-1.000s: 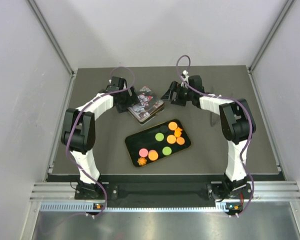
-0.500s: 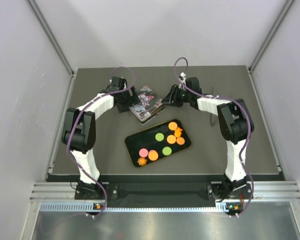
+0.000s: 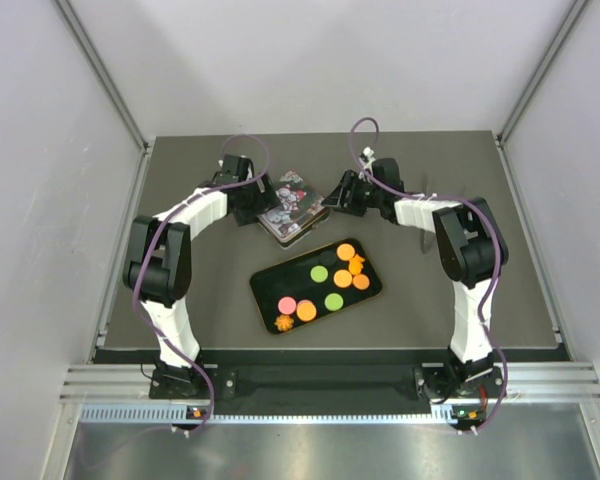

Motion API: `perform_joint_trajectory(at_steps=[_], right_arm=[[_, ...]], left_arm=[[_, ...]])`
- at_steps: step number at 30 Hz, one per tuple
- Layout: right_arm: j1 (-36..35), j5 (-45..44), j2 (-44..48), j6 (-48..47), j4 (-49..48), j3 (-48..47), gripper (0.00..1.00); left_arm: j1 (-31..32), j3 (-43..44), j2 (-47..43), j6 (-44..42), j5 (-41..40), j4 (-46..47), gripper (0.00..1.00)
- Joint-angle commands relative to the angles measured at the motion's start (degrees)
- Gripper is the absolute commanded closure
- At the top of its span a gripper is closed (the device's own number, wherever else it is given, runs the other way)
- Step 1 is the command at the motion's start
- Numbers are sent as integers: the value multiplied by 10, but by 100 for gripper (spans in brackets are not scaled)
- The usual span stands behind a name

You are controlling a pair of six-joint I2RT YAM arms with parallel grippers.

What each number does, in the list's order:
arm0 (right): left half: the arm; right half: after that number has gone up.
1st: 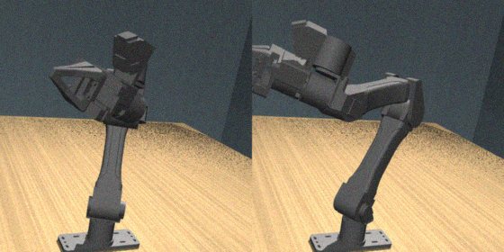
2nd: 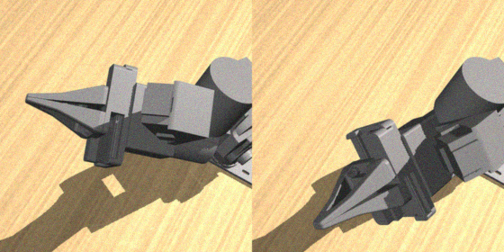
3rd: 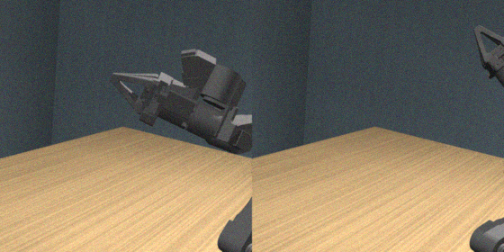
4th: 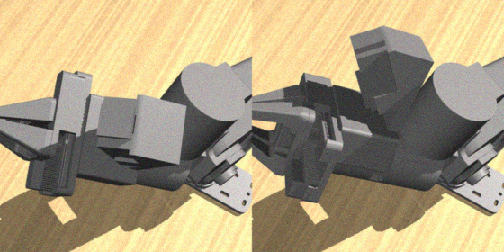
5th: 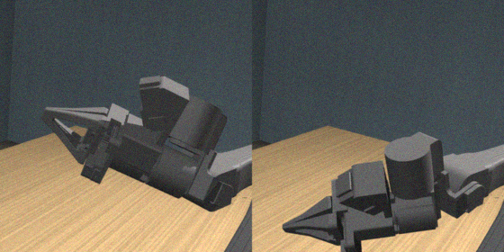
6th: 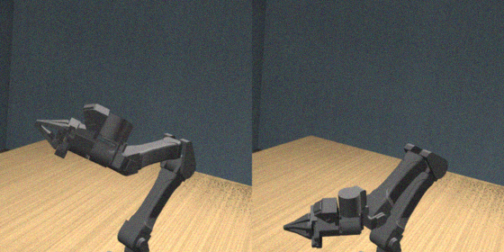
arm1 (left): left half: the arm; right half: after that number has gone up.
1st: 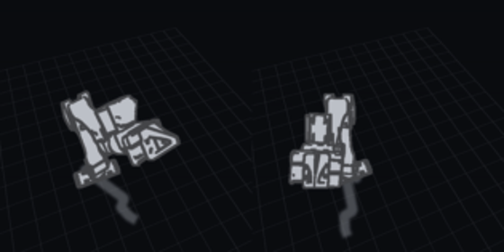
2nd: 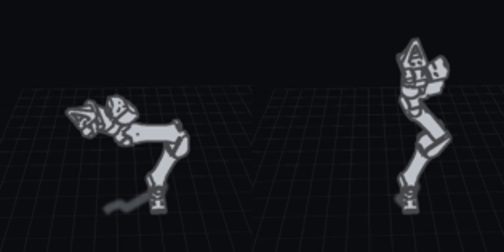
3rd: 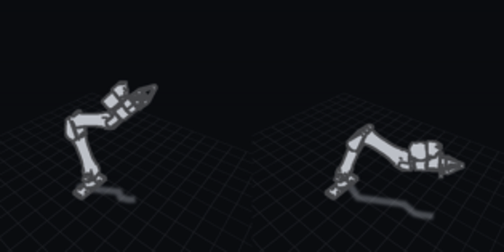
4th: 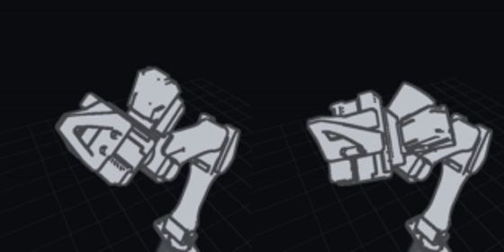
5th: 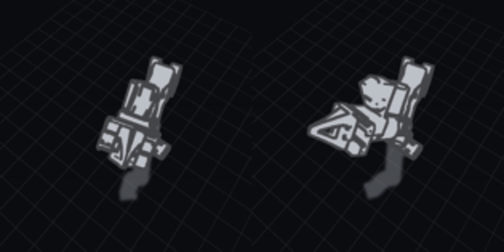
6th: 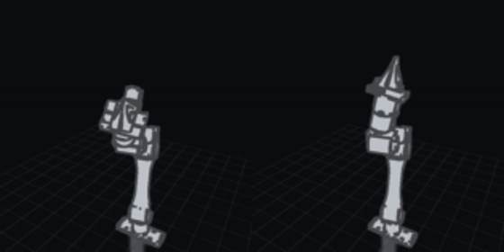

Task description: Pack the cookies

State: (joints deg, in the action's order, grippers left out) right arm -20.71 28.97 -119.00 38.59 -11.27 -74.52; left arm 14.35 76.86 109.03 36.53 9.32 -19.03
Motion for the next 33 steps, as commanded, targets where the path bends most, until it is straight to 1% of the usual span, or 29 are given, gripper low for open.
perform_joint_trajectory(at_steps=[1,5,8,15,18,21,22,24,25,30,31,33], right_arm=[[-12,-22,-26,-17,29,22,43],[-13,-15,-33,-2,13,31,44],[-14,7,-46,31,-26,39,51],[-18,10,-61,72,-64,51,57],[-19,3,-66,72,-64,52,66],[-19,2,-72,74,-67,52,71],[-19,3,-76,74,-67,53,76],[-19,3,-79,72,-68,53,80],[-18,-1,-81,70,-68,54,84],[-20,-14,-73,58,-58,58,93],[-21,-16,-72,57,-53,58,97],[-21,-21,-69,50,-50,59,99]], left_arm=[[8,-16,-2,6,0,25,12],[9,-23,-4,9,-1,30,12],[10,-30,-6,13,-2,36,12],[19,-47,-6,20,-4,47,12],[24,-51,-4,22,-5,51,12],[27,-54,-1,24,-5,53,12],[27,-54,0,24,-4,54,12],[28,-55,0,24,-4,54,12],[28,-56,0,24,-4,55,12],[30,-59,-2,24,-4,56,12],[30,-59,-3,25,-4,55,12],[30,-59,-5,24,-4,55,12]])
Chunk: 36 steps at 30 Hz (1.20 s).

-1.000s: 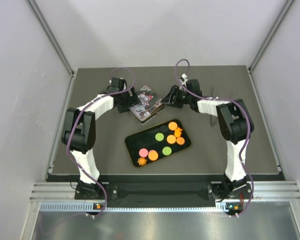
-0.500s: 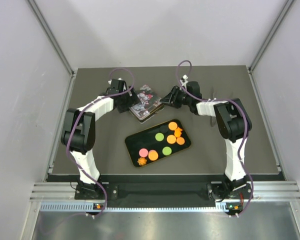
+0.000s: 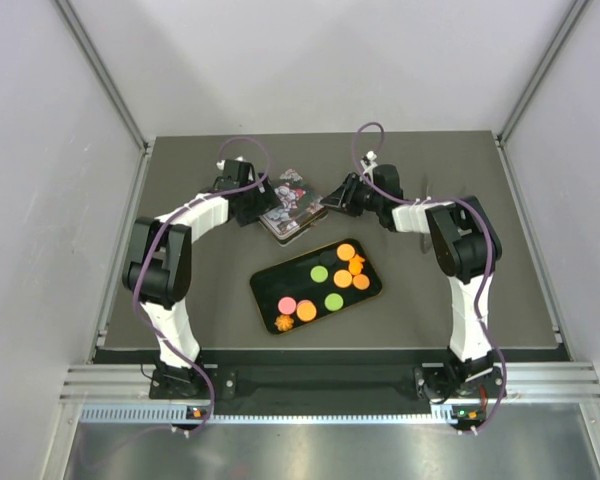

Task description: Pack the cookies

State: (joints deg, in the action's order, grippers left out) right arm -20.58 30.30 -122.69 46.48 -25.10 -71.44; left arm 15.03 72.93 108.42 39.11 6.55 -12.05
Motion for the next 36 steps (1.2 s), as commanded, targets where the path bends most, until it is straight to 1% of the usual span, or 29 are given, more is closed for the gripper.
perform_joint_trajectory(at_steps=[1,10,11,12,14,15,20,22,23,25,26,28,32,34,36], right_arm=[[-23,-39,-31,-30,94,28,100],[-24,-36,-30,-31,103,24,100],[-24,-35,-28,-34,103,24,98],[-24,-36,-25,-34,105,23,89],[-22,-33,-19,-36,109,19,79],[-21,-31,-17,-37,111,12,69],[-15,-29,-2,-53,143,-33,48],[-14,-28,4,-58,157,-43,44],[-13,-31,13,-59,160,-47,40],[-10,-36,19,-67,169,-57,35],[-8,-40,24,-69,171,-63,31],[-3,-42,27,-77,181,-74,29],[8,-42,21,-100,200,-133,21],[10,-43,17,-114,226,-157,20],[9,-48,24,-125,232,-169,20]], left_arm=[[24,-20,1,-3,24,-15,12],[23,-19,-2,-4,26,-17,12],[23,-19,-3,-4,26,-17,12],[23,-18,-4,-4,27,-17,12],[22,-15,-8,-6,27,-18,11],[21,-14,-9,-8,26,-19,11],[9,4,-18,-12,31,-25,10],[4,16,-19,-14,35,-30,10],[-1,21,-19,-17,36,-33,10],[-4,39,-20,-20,38,-39,9],[-6,45,-20,-26,38,-43,9],[-9,65,-19,-30,39,-53,8],[-11,91,-22,-36,37,-66,8],[-13,98,-29,-38,32,-72,9],[-15,99,-36,-43,19,-80,9]])
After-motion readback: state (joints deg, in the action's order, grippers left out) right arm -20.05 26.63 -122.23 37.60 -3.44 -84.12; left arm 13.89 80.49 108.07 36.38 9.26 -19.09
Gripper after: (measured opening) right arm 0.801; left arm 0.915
